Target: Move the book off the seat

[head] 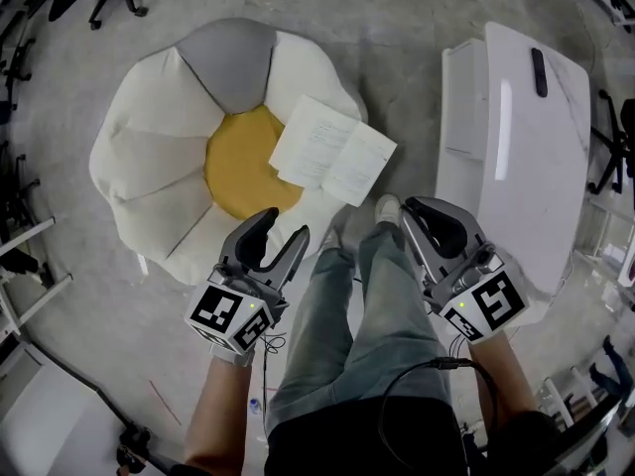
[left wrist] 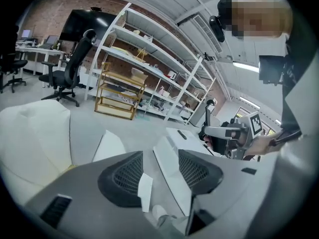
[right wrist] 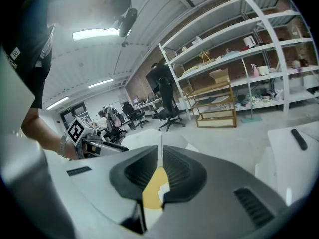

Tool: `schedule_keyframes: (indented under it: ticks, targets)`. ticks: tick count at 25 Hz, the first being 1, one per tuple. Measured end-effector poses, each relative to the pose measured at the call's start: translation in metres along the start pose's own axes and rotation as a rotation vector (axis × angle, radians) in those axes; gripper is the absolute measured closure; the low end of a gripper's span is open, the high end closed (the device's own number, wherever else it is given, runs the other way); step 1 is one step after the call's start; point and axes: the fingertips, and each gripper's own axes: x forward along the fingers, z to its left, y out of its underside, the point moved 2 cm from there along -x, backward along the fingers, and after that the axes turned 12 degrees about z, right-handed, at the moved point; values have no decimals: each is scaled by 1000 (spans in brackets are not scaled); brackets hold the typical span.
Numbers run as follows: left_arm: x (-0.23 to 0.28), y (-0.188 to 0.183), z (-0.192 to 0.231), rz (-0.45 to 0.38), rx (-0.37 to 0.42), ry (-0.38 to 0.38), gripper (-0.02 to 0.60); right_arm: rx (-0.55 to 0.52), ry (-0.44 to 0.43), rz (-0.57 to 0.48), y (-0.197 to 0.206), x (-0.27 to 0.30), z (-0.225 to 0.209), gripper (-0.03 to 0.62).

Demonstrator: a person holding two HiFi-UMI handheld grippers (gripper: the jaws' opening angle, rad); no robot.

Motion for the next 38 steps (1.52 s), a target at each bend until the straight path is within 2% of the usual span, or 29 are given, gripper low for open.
schedule_keyframes:
  ticks: [17,26,33,38]
  targets:
    - [144,96,117,109,24,-49,307,22,-28,79,111,84,-52,540]
    - [205,129,171,177,35,-85,281,7,-55,107,139,121,-68,513]
    - [242,141,219,220,42,-151,246,-31,-81,121,156,138,-75,508]
    - [264,149,249,278,74,-177,228,26,-105,148,168,146,-77,507]
